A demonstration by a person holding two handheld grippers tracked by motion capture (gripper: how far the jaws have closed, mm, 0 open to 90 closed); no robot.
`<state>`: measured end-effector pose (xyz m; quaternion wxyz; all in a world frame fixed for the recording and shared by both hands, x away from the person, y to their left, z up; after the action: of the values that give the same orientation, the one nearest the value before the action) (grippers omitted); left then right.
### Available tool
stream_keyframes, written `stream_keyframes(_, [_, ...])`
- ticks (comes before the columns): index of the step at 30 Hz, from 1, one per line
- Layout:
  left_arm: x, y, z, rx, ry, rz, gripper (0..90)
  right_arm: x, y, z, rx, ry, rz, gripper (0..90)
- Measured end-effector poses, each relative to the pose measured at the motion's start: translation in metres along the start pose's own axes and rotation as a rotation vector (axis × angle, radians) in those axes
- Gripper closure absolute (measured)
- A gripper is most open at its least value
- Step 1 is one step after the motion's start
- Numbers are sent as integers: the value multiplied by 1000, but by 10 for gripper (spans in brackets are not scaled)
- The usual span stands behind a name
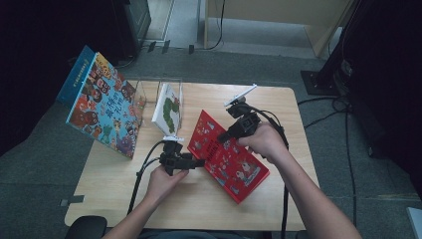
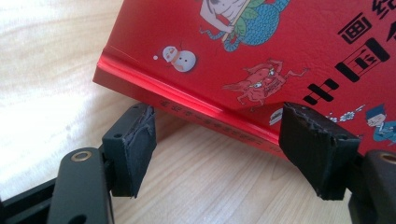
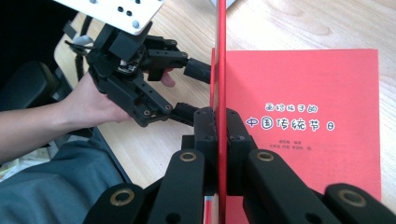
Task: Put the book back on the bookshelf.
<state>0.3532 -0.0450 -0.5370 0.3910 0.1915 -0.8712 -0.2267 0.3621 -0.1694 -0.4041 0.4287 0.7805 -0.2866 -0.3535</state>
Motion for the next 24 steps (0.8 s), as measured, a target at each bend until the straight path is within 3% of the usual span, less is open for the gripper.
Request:
stream_keyframes(3, [1,2,-6,21,38,41,250,0,3,1,27,1,-20,878])
stream_keyframes(6, [2,5,-9,12,13,25,240,0,5,2,53,6,-48,874])
stream_keyframes(11, [4,12,-22,23,-13,67,214,-3,11,3,109,27,-98,856])
stream_keyframes(15, [13,19,-30,48,21,159,184,-4,20,5,159,43,-139,856])
stream_keyframes(18, [20,27,-37,93,19,225,178,-3,26,5,201,52,-177,862])
stream_keyframes(20, [27,30,-41,98,4,263,177,-2,27,7,219,56,-200,883])
stream_keyframes(23, [28,41,-48,89,-68,215,194,0,23,11,235,56,-245,888])
stream_keyframes(24, [28,45,-49,90,-77,217,217,1,22,13,237,53,-255,888])
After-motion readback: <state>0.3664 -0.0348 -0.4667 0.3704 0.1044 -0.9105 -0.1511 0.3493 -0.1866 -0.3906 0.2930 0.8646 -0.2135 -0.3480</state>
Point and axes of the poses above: each handheld gripper's, and its own axes: y roughly backward along the jaws, z roughly out of its underside, x roughly to its right, the point moved 9 cm from there along -y, roughly forward along the jaws, and after that the axes turned 8 degrees about z, right-handed, at the moved point
